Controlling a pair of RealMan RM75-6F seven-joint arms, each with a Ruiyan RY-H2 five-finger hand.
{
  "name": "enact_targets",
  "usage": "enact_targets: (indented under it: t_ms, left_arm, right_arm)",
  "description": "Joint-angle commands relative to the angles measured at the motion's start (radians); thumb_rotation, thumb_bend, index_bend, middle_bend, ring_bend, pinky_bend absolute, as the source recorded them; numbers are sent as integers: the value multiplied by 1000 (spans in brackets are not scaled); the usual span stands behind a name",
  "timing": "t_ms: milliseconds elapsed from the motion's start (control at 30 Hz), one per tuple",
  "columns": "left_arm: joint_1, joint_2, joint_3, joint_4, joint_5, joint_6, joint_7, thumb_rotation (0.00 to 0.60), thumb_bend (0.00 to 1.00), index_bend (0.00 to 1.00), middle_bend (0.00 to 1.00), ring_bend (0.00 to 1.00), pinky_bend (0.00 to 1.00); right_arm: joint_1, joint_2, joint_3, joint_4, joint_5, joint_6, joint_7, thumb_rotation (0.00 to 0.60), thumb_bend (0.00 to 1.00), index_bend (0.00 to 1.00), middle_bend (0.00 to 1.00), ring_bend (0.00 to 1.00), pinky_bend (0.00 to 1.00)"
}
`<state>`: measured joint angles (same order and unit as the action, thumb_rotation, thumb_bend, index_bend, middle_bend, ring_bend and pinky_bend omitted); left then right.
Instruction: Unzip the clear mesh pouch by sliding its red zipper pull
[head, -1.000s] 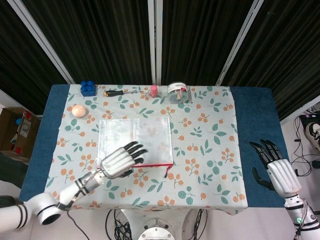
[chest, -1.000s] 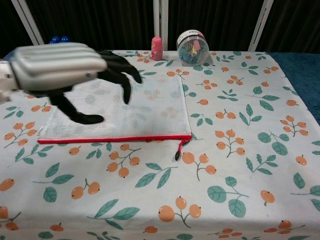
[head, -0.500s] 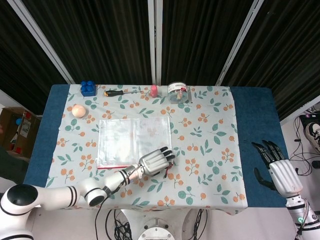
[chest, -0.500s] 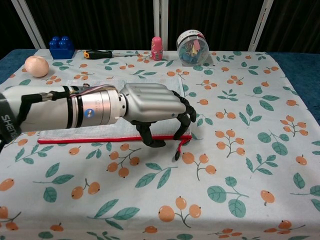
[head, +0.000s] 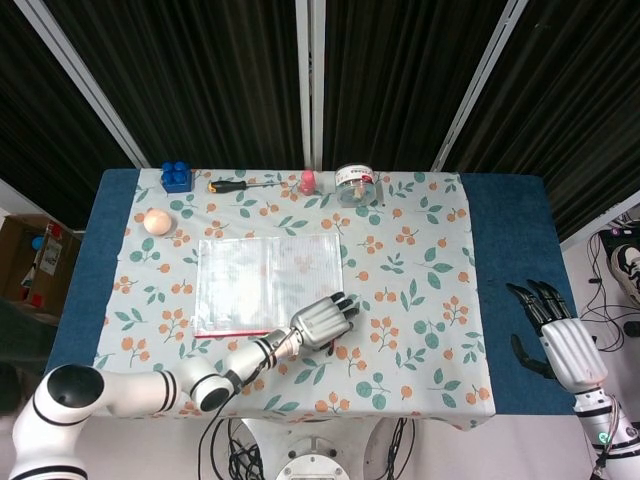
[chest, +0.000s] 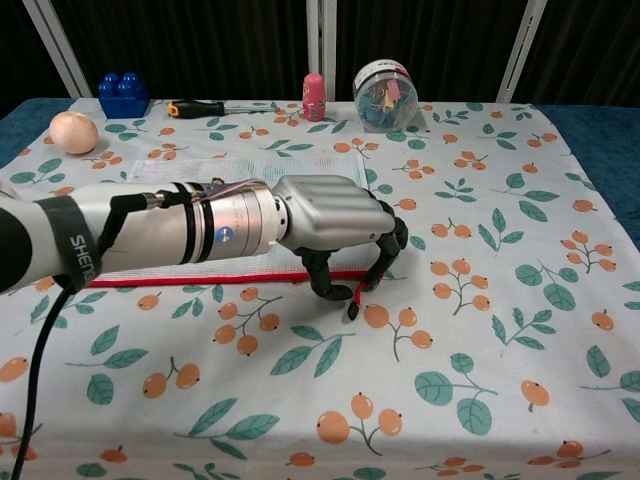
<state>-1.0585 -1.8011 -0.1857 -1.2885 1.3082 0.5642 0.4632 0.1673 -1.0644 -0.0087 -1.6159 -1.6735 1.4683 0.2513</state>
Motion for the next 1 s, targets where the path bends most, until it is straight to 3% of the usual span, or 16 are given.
enact_targets:
  t_ms: [33,333,767,867,1000]
  left_arm:
    - [-6,-6,9,0,-10,13,9,600,313,451,152,114,138]
    - [-19,-22,32,10,-29,40,11,600,311,460,152,114,138]
    - [-19,-42,53,39,-25,99,1,600,361,581,183,114,139]
    - [-6,-48,56,41,-26,131,-2,600,389,622,202,114,139]
    - [58,-34,61,-10,-24,248,-7,600,398,632,208,115,139]
  right_arm:
    - [0,1,-1,0,1,-2,-1,600,440,27,117,0,0]
    - [1,-1,-1,-3,6,-9,-6,600,440,27,119,0,0]
    - [0,4,-2,-15,4,-10,-17,600,440,27,122,0,0]
    - [3,6,-1,-19,0,-10,-19,600,439,27,122,0,0]
    - [10,13,6,-31,-16,0,-18,600,438,27,122,0,0]
